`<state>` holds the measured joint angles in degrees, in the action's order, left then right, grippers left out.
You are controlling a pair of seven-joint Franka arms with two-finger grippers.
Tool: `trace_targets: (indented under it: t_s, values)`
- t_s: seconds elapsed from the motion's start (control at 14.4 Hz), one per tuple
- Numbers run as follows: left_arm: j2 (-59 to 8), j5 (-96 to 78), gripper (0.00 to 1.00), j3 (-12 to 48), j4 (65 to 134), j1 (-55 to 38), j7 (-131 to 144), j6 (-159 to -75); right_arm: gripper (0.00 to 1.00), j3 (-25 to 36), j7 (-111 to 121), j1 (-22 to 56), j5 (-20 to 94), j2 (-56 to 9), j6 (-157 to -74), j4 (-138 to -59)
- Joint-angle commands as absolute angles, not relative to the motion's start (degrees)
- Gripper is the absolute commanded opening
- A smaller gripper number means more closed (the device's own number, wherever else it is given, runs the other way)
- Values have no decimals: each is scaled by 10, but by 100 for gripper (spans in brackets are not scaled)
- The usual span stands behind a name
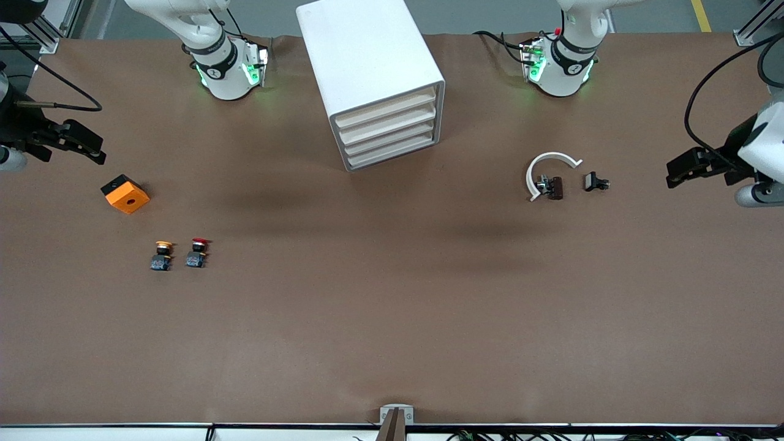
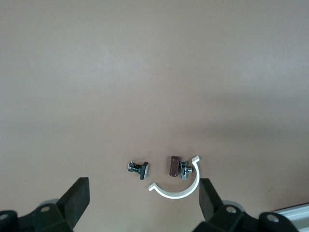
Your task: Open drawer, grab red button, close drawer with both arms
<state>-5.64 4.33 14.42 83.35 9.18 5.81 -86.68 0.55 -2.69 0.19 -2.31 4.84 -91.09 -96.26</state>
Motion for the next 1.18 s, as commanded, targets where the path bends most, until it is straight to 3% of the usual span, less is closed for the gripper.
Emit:
trace_targets:
  t_s: [0.0, 0.28, 1.11]
  values:
    - [6, 28, 100, 133, 900, 86, 46, -879, 100, 1, -31, -4, -14, 42, -898, -947]
    - [54, 28, 100, 48, 968, 5, 47, -913, 100, 1, -31, -2, -14, 40, -899, -947]
    - [82, 28, 100, 48, 1018, -11, 58, -939, 100, -1, -31, 0, -14, 40, -899, -943]
